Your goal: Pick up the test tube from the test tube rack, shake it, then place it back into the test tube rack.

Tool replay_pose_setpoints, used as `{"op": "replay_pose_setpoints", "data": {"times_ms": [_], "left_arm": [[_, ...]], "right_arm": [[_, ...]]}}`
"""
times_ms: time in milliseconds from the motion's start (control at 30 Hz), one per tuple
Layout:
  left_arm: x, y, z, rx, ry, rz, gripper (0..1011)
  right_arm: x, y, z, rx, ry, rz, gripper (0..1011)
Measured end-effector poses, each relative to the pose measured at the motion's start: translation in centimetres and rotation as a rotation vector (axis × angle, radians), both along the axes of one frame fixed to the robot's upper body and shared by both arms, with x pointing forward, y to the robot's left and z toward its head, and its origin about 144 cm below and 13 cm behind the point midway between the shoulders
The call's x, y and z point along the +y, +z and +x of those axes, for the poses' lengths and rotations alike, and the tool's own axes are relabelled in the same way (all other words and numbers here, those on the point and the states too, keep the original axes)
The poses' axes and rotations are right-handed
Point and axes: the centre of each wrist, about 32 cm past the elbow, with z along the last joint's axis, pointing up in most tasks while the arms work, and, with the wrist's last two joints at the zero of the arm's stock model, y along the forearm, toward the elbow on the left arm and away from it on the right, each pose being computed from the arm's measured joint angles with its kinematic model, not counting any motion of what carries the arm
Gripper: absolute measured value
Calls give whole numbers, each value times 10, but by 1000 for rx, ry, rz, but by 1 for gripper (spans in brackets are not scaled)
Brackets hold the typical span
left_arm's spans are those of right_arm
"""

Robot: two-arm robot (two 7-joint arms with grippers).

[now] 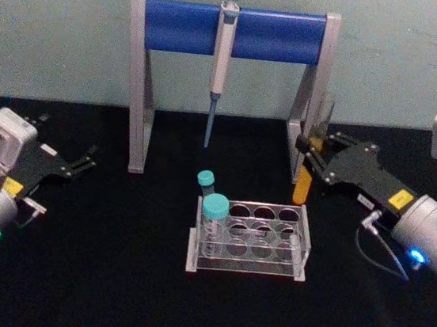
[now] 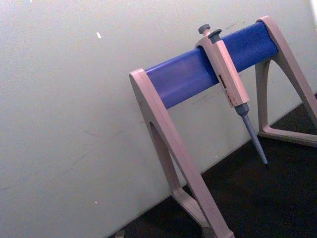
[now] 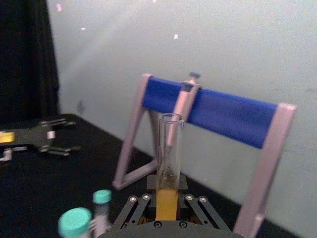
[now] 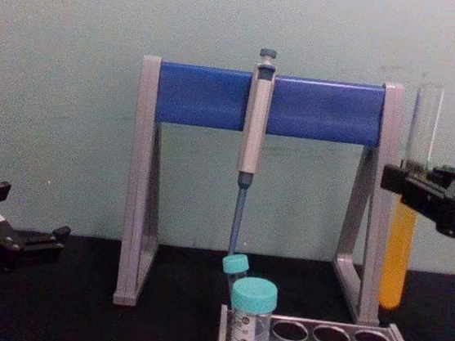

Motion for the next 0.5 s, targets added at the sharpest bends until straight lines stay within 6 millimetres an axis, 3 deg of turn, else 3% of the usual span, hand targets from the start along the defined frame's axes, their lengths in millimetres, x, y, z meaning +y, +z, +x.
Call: {"op": "replay_pose_setpoints", "data": {"times_ms": [267, 500], "left_arm": [[0, 0, 0, 0, 0, 0, 1001], [0, 0, 0, 0, 0, 0, 1001]], "right_arm": [[9, 0, -9, 65, 109, 19, 230], [26, -3, 3, 60, 162, 70, 230]]}}
